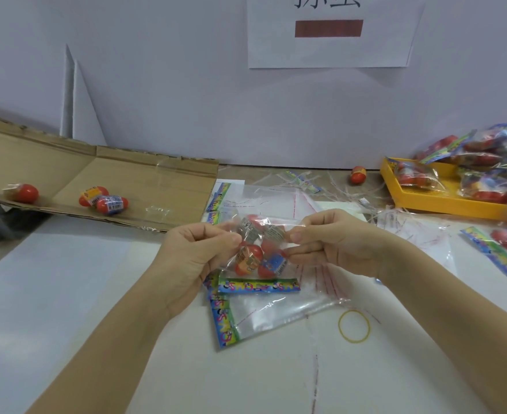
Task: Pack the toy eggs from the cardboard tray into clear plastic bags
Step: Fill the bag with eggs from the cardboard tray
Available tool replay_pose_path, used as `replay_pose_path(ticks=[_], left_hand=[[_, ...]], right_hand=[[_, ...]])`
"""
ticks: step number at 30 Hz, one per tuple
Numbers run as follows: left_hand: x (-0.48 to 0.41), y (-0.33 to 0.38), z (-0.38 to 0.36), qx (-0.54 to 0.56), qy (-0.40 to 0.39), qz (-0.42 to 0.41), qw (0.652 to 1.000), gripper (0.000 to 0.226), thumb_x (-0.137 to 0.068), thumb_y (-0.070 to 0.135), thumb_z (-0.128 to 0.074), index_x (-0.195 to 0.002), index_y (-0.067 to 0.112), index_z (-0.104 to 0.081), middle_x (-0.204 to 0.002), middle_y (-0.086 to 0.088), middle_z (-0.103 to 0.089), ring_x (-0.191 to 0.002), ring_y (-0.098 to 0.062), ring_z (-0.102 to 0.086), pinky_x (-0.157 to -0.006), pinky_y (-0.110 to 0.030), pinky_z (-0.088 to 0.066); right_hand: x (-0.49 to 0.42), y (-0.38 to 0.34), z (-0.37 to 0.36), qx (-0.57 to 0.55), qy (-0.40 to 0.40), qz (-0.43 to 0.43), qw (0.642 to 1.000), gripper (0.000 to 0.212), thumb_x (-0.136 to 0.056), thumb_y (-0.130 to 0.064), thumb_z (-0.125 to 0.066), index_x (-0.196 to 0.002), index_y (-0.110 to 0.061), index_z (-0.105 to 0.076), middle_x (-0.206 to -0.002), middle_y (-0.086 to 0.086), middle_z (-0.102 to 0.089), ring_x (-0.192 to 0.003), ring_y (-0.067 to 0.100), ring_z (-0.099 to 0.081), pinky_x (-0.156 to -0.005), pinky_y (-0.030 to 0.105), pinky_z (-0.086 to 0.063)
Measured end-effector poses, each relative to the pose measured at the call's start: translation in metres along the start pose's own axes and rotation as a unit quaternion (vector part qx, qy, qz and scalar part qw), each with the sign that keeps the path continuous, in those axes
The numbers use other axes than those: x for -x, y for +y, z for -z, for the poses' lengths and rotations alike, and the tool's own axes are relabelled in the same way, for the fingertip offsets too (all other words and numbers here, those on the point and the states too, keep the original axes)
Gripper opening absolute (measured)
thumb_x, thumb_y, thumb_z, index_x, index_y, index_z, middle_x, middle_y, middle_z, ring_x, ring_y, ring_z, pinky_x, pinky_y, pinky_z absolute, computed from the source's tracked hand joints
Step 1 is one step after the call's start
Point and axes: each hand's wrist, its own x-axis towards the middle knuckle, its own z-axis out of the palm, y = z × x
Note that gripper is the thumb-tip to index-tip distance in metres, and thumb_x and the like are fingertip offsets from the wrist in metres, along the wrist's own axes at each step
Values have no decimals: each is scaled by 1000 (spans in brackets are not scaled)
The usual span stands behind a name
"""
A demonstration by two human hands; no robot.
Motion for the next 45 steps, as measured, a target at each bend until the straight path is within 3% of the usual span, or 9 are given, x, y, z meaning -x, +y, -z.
replay_pose_path(ticks=[8, 14, 21, 32, 36, 39, 41, 43, 45], left_hand=[[-4, -3, 4, -13, -6, -9, 1000, 13, -56, 1, -70, -46, 9, -67, -72, 1, -74, -65, -7, -70, -66, -18, -59], [-7, -5, 7, -28, 0, -22, 999, 11, -52, 1, -71, -47, 11, -70, -64, 0, -72, -61, -8, -69, -57, -15, -55], [-7, -7, 6, 9, -2, -32, 999, 31, -49, -7, -70, -77, 3, -63, -75, -5, -75, -64, -12, -72, -52, -18, -55], [-7, -1, 9, 107, -65, -59, 990, 56, -58, -11, -65, -110, 10, -65, -105, -8, -75, -89, -16, -73, -68, -21, -59], [-10, -1, 9, 100, -77, -64, 990, 62, -56, -21, -67, -110, 9, -65, -96, -6, -75, -77, -15, -72, -62, -23, -57], [-9, -3, 3, 74, -92, -19, 993, 39, -61, 0, -65, -98, 11, -75, -82, -6, -72, -65, -17, -63, -57, -29, -53], [-5, -8, -2, 29, -77, 8, 997, 21, -70, 14, -76, -90, 10, -78, -91, -18, -74, -75, -26, -69, -69, -41, -60], [-2, -10, -4, 1, -35, 15, 999, 34, -58, 21, -87, -86, 4, -77, -96, -24, -73, -78, -30, -72, -77, -46, -60], [-1, -10, -5, 7, -21, 3, 1000, 43, -47, 28, -86, -82, 4, -78, -93, -21, -74, -74, -27, -74, -70, -39, -62]], right_hand=[[0, 5, -4, -11, 9, 16, 1000, 12, -64, -8, -72, -54, -11, -67, -66, 10, -67, -77, 25, -71, -82, 36, -57], [-4, 10, -8, 26, 45, 49, 997, 26, -75, 2, -71, -54, -12, -71, -69, 9, -70, -63, 18, -70, -65, 24, -60], [-4, 11, -6, 13, 79, 79, 994, 12, -52, -8, -81, -59, -11, -72, -75, 10, -72, -70, 21, -70, -69, 30, -60], [-4, 1, -4, -123, 25, 98, 987, 36, -62, 5, -71, -97, -5, -68, -86, 17, -74, -75, 24, -73, -64, 30, -59], [-3, 0, -8, -107, 37, 124, 986, 24, -61, 4, -72, -79, -12, -77, -80, 15, -74, -73, 23, -73, -62, 27, -58], [-2, 1, -15, -92, 37, 147, 984, 22, -60, 1, -74, -77, -12, -77, -77, 15, -73, -71, 23, -72, -63, 28, -58], [-2, 2, -22, -77, 41, 159, 983, 23, -58, -4, -77, -79, -12, -77, -78, 15, -74, -70, 24, -72, -64, 29, -58], [-2, 2, -27, -52, 58, 170, 982, 26, -56, -12, -80, -82, -15, -77, -80, 12, -74, -71, 22, -70, -66, 27, -57], [-3, 3, -33, -28, 77, 168, 982, 34, -58, -22, -79, -92, -19, -75, -83, 5, -74, -75, 18, -68, -67, 25, -56]])
